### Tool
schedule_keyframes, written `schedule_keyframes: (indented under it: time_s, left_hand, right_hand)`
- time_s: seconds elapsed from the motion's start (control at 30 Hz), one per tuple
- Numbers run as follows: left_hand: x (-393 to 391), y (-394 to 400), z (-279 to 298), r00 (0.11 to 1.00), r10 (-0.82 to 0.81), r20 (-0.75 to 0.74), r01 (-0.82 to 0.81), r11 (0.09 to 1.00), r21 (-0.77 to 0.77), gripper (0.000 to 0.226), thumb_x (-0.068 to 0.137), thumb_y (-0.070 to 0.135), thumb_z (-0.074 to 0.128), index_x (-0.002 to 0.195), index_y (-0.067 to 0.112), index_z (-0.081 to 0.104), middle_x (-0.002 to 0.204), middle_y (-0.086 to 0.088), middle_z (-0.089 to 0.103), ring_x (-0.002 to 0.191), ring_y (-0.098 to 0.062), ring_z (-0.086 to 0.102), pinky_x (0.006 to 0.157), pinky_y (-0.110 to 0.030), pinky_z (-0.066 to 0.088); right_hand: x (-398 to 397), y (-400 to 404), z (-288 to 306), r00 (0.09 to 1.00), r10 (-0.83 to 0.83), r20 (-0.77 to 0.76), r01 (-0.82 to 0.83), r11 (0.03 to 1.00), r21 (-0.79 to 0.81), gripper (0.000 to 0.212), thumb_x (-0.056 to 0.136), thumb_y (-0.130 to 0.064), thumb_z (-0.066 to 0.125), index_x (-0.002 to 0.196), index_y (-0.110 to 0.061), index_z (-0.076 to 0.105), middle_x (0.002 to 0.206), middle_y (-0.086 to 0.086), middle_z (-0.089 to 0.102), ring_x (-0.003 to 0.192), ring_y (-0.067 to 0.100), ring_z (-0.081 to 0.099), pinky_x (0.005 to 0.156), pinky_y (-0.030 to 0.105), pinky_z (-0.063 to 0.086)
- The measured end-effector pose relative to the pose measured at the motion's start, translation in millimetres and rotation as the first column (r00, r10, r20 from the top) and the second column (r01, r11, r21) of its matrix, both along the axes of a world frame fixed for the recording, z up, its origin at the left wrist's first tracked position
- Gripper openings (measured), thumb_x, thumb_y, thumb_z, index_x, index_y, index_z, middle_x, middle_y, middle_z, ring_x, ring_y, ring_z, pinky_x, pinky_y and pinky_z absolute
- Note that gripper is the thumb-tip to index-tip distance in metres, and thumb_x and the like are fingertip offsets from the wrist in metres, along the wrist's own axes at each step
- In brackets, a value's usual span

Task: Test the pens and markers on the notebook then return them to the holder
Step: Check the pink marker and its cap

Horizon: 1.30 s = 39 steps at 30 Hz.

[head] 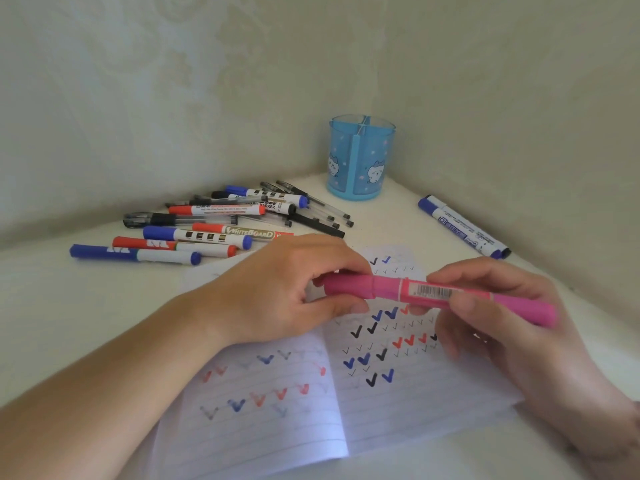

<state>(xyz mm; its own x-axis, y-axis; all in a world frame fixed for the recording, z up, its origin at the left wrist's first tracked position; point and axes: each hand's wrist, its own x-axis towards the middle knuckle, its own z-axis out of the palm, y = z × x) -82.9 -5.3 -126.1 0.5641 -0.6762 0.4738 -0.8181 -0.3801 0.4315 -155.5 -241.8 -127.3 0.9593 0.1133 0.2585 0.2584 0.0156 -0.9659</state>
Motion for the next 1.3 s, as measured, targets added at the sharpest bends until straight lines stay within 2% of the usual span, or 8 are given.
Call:
schedule_keyframes:
  time_s: [0.37, 0.63, 0.73, 0.8, 0.87, 0.97, 1.1, 1.3]
  left_hand:
    - [-15.1, -10.6, 2.9, 0.997, -0.052, -0.056, 0.050, 0.998, -0.044, 0.029, 0.095, 0.033, 0.052, 0.104, 0.008, 0.064, 0.083, 0.003, 0.063, 0.070, -0.008, 0.055, 0.062, -0.017, 0.043]
    - [-8.3, -7.7, 5.6, 0.999, -0.036, 0.012, 0.037, 0.996, -0.080, 0.025, 0.092, 0.033, 0.058, 0.102, 0.012, 0.066, 0.079, 0.007, 0.064, 0.066, -0.004, 0.056, 0.060, -0.014, 0.044]
    - [-4.3, -5.3, 4.2, 0.999, -0.014, 0.046, 0.016, 0.999, -0.044, 0.023, 0.090, 0.032, 0.061, 0.104, 0.014, 0.068, 0.079, 0.017, 0.059, 0.066, 0.004, 0.052, 0.062, -0.006, 0.039]
    - [-4.0, -4.6, 1.8, 0.999, -0.008, 0.048, 0.011, 0.998, -0.063, 0.025, 0.091, 0.037, 0.060, 0.103, 0.016, 0.068, 0.077, 0.018, 0.059, 0.063, 0.002, 0.051, 0.060, -0.006, 0.036]
    - [-2.4, -1.9, -1.2, 0.997, 0.003, -0.077, -0.017, 0.983, -0.183, 0.038, 0.096, 0.050, 0.045, 0.099, 0.021, 0.068, 0.070, 0.011, 0.059, 0.060, -0.005, 0.052, 0.058, -0.013, 0.036]
    - [0.1, 4.1, 1.5, 0.925, -0.085, -0.371, -0.142, 0.828, -0.543, 0.054, 0.094, 0.063, 0.034, 0.098, 0.021, 0.069, 0.077, 0.001, 0.059, 0.071, -0.015, 0.052, 0.065, -0.027, 0.039]
    - [-1.1, 3.9, 17.0, 0.610, -0.480, -0.631, -0.340, 0.561, -0.755, 0.057, 0.087, 0.058, 0.040, 0.101, 0.010, 0.068, 0.096, -0.009, 0.056, 0.077, -0.022, 0.046, 0.066, -0.036, 0.035]
    - [-4.8, -3.2, 11.2, 0.717, -0.245, -0.652, -0.390, 0.635, -0.667, 0.056, 0.093, 0.054, 0.028, 0.092, 0.016, 0.069, 0.078, -0.001, 0.049, 0.068, -0.017, 0.036, 0.062, -0.031, 0.030]
  right_hand:
    - [-0.9, 6.3, 1.1, 0.991, 0.080, 0.111, -0.069, 0.992, -0.102, 0.041, 0.074, -0.051, 0.071, 0.100, -0.019, 0.074, 0.060, -0.012, 0.068, 0.038, 0.005, 0.050, 0.048, 0.007, 0.040]
    - [3.2, -1.5, 7.4, 0.995, -0.037, 0.091, 0.042, 0.998, -0.049, 0.038, 0.056, -0.053, 0.084, 0.084, -0.028, 0.080, 0.064, -0.002, 0.071, 0.051, 0.004, 0.060, 0.050, 0.012, 0.046]
    - [9.6, -7.2, 18.2, 0.994, -0.011, 0.113, 0.051, 0.932, -0.359, 0.024, 0.068, -0.050, 0.078, 0.083, -0.033, 0.078, 0.062, -0.001, 0.070, 0.048, 0.010, 0.057, 0.044, 0.019, 0.042]
    - [15.3, -8.4, 25.6, 0.972, 0.131, 0.198, 0.043, 0.722, -0.691, 0.032, 0.080, -0.062, 0.058, 0.086, -0.035, 0.074, 0.058, -0.005, 0.064, 0.044, 0.009, 0.048, 0.042, 0.020, 0.038]
    - [25.1, -6.6, 36.1, 0.916, 0.254, 0.311, 0.135, 0.535, -0.834, 0.039, 0.088, -0.064, 0.044, 0.087, -0.035, 0.069, 0.052, -0.009, 0.055, 0.043, 0.007, 0.044, 0.041, 0.016, 0.032]
    - [43.8, 6.2, 52.4, 0.830, 0.388, 0.400, 0.156, 0.528, -0.835, 0.031, 0.089, -0.057, 0.051, 0.092, -0.033, 0.071, 0.053, -0.014, 0.054, 0.044, 0.005, 0.043, 0.042, 0.023, 0.037]
    - [60.5, 28.4, 39.9, 0.734, 0.452, 0.508, 0.232, 0.536, -0.812, 0.033, 0.092, -0.048, 0.054, 0.091, -0.020, 0.073, 0.057, -0.008, 0.059, 0.044, 0.015, 0.048, 0.039, 0.031, 0.040]
    - [64.7, 32.1, 20.5, 0.673, 0.470, 0.571, 0.218, 0.612, -0.760, 0.032, 0.090, -0.038, 0.060, 0.092, -0.008, 0.073, 0.055, 0.000, 0.059, 0.043, 0.015, 0.041, 0.040, 0.030, 0.037]
